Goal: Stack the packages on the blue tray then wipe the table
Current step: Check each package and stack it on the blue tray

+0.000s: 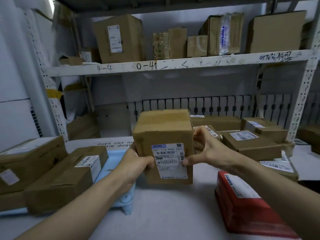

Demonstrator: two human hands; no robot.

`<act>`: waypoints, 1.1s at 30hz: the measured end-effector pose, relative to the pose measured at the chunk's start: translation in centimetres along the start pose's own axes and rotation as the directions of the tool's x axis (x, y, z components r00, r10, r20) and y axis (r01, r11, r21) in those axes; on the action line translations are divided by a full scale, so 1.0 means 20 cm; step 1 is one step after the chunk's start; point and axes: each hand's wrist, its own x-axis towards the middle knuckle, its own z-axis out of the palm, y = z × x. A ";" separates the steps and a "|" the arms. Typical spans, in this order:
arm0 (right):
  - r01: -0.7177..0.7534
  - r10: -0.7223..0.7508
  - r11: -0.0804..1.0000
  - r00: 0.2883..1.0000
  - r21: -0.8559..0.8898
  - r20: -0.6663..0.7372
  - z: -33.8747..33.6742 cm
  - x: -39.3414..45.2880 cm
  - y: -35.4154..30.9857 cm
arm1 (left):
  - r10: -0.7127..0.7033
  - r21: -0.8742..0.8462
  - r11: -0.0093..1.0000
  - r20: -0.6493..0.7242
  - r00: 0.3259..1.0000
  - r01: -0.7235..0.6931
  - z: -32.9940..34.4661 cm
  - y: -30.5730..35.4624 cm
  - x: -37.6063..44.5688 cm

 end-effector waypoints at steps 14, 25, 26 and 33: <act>0.162 -0.184 0.973 0.974 -0.164 -0.130 0.08 -0.01 0.01 | 0.154 0.123 0.982 -0.064 0.986 -0.145 -0.04 0.03 -0.04; 0.179 -0.265 0.942 0.917 -0.285 -0.300 0.13 0.02 0.04 | 0.202 0.051 0.979 -0.065 0.977 -0.198 0.03 0.02 -0.06; 0.183 -0.275 0.939 0.907 -0.290 -0.319 0.13 0.03 0.04 | 0.201 0.050 0.979 -0.058 0.978 -0.198 0.04 0.02 -0.07; 0.200 -0.317 0.920 0.885 -0.337 -0.342 0.17 0.02 0.00 | 0.203 0.020 0.979 -0.067 0.977 -0.202 0.08 0.04 -0.07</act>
